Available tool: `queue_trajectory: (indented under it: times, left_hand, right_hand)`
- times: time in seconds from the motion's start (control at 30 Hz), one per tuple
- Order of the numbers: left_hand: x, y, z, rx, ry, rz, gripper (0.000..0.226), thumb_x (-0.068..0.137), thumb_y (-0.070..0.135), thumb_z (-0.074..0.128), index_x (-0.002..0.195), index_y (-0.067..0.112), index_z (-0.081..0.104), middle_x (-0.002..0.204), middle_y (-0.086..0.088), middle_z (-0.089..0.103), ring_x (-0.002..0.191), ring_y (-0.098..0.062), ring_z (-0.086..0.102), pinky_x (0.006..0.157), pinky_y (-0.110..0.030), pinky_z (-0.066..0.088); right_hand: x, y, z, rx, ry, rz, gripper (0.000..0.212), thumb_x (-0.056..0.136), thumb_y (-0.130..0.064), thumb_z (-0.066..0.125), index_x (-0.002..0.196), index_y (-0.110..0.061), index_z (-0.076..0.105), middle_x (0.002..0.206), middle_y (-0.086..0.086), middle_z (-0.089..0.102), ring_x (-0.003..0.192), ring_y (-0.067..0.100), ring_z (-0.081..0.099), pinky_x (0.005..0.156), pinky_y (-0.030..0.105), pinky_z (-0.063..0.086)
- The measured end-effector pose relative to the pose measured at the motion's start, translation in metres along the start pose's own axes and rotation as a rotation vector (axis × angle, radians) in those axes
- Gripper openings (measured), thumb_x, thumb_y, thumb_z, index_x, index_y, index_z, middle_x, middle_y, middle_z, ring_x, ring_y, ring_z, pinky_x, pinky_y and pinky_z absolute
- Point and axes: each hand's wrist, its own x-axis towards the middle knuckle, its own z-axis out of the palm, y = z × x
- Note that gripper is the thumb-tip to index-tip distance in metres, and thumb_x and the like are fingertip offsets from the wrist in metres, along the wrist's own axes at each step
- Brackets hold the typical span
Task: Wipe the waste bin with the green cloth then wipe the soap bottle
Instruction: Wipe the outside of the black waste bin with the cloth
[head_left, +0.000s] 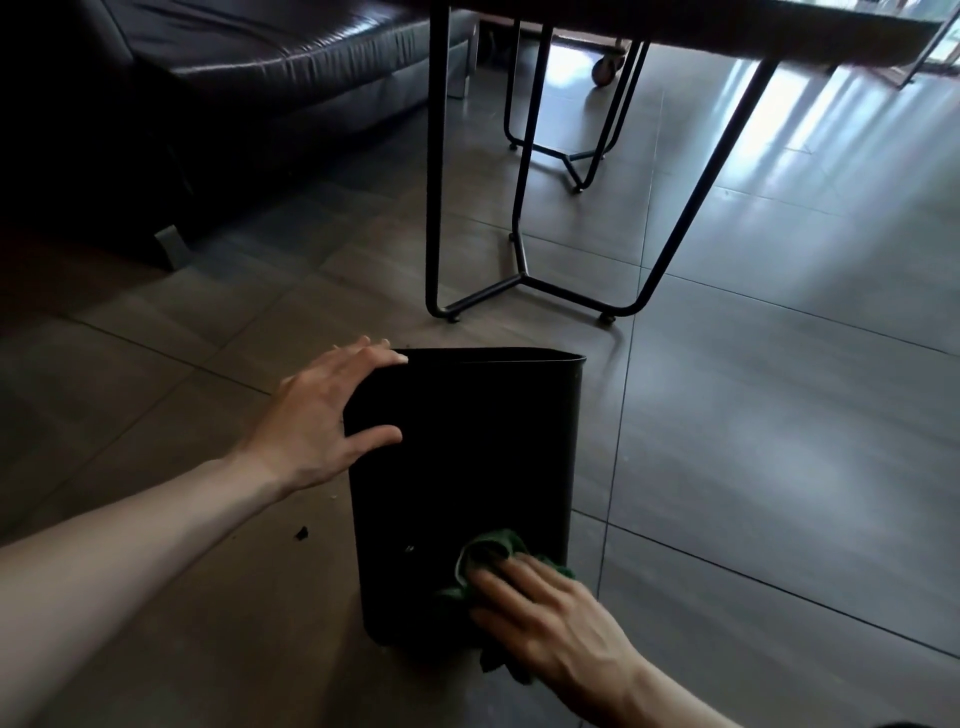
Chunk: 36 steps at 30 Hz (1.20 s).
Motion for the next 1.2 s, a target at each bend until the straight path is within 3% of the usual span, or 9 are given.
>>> queue_trajectory:
  times: [0.17, 0.27, 0.43, 0.57, 0.67, 0.8, 0.9, 1.03, 1.2]
  left_hand:
    - [-0.002, 0.003, -0.001, 0.013, 0.002, -0.001, 0.072, 0.076, 0.036, 0.086, 0.139, 0.030, 0.052, 0.151, 0.005, 0.050, 0.146, -0.017, 0.038, 0.117, -0.028, 0.021]
    - [-0.003, 0.002, -0.002, -0.008, -0.011, 0.004, 0.072, 0.075, 0.036, 0.086, 0.139, 0.031, 0.052, 0.151, 0.005, 0.050, 0.145, -0.015, 0.037, 0.118, -0.029, 0.021]
    - [-0.001, -0.003, 0.001, 0.007, -0.006, 0.014, 0.072, 0.076, 0.039, 0.085, 0.138, 0.034, 0.050, 0.152, 0.006, 0.050, 0.146, -0.014, 0.038, 0.120, -0.030, 0.022]
    - [0.000, -0.008, 0.004, 0.003, -0.001, 0.022, 0.073, 0.075, 0.040, 0.085, 0.138, 0.037, 0.049, 0.152, 0.009, 0.049, 0.146, -0.016, 0.039, 0.121, -0.033, 0.025]
    - [0.000, -0.010, 0.006, 0.006, -0.002, 0.029, 0.073, 0.075, 0.042, 0.084, 0.137, 0.041, 0.046, 0.153, 0.012, 0.048, 0.146, -0.014, 0.037, 0.120, -0.033, 0.025]
    - [0.001, -0.013, 0.004, -0.001, -0.035, 0.042, 0.073, 0.076, 0.044, 0.083, 0.137, 0.046, 0.043, 0.155, 0.015, 0.044, 0.148, -0.008, 0.033, 0.121, -0.030, 0.023]
    - [0.002, -0.013, 0.001, -0.021, -0.078, 0.097, 0.071, 0.077, 0.041, 0.084, 0.135, 0.046, 0.044, 0.155, 0.017, 0.042, 0.148, 0.000, 0.027, 0.116, -0.013, 0.013]
    - [0.001, -0.017, -0.004, -0.037, -0.123, 0.155, 0.070, 0.078, 0.038, 0.084, 0.135, 0.045, 0.044, 0.157, 0.020, 0.037, 0.150, 0.003, 0.022, 0.120, -0.026, 0.022]
    - [-0.005, -0.040, -0.019, 0.051, -0.155, 0.207, 0.068, 0.078, 0.051, 0.076, 0.135, 0.042, 0.041, 0.159, 0.023, 0.033, 0.148, 0.007, 0.022, 0.120, -0.023, 0.025]
  right_hand:
    - [0.053, 0.058, -0.035, -0.011, 0.264, 0.384, 0.032, 0.094, -0.006, 0.068, 0.125, -0.014, 0.074, 0.141, 0.014, 0.065, 0.132, 0.039, 0.060, 0.099, 0.047, 0.058]
    - [0.080, 0.078, -0.044, -0.021, 0.295, 0.536, 0.033, 0.094, -0.006, 0.070, 0.126, -0.012, 0.073, 0.143, 0.015, 0.062, 0.140, 0.039, 0.052, 0.102, 0.051, 0.056]
    - [0.049, 0.035, -0.020, 0.018, 0.164, 0.221, 0.020, 0.094, -0.018, 0.072, 0.114, -0.017, 0.075, 0.133, 0.011, 0.068, 0.127, 0.036, 0.061, 0.100, 0.044, 0.054]
    - [0.014, -0.005, -0.014, 0.155, -0.024, 0.098, 0.016, 0.096, -0.026, 0.063, 0.110, -0.026, 0.072, 0.127, -0.001, 0.068, 0.113, 0.022, 0.064, 0.084, 0.034, 0.057]
    - [0.010, 0.001, -0.030, 0.331, 0.220, 0.403, 0.024, 0.098, -0.011, 0.057, 0.110, -0.020, 0.075, 0.122, 0.005, 0.070, 0.108, 0.026, 0.068, 0.085, 0.032, 0.058]
    - [0.018, 0.061, -0.078, 0.431, 0.521, 0.844, 0.056, 0.071, 0.015, 0.059, 0.114, -0.019, 0.068, 0.111, 0.004, 0.068, 0.101, 0.023, 0.066, 0.088, 0.031, 0.053]
    - [0.019, 0.122, -0.107, 0.377, 0.600, 1.095, 0.052, 0.078, 0.014, 0.065, 0.122, -0.013, 0.063, 0.112, 0.014, 0.067, 0.101, 0.035, 0.063, 0.088, 0.050, 0.055]
    - [0.031, 0.164, -0.119, 0.375, 0.447, 1.028, 0.063, 0.079, 0.015, 0.059, 0.131, -0.019, 0.062, 0.119, 0.004, 0.057, 0.108, 0.030, 0.059, 0.090, 0.035, 0.046]
    - [0.043, 0.150, -0.111, 0.532, 0.044, 0.672, 0.069, 0.079, 0.015, 0.054, 0.134, -0.027, 0.063, 0.124, -0.001, 0.058, 0.112, 0.025, 0.060, 0.097, 0.044, 0.053]
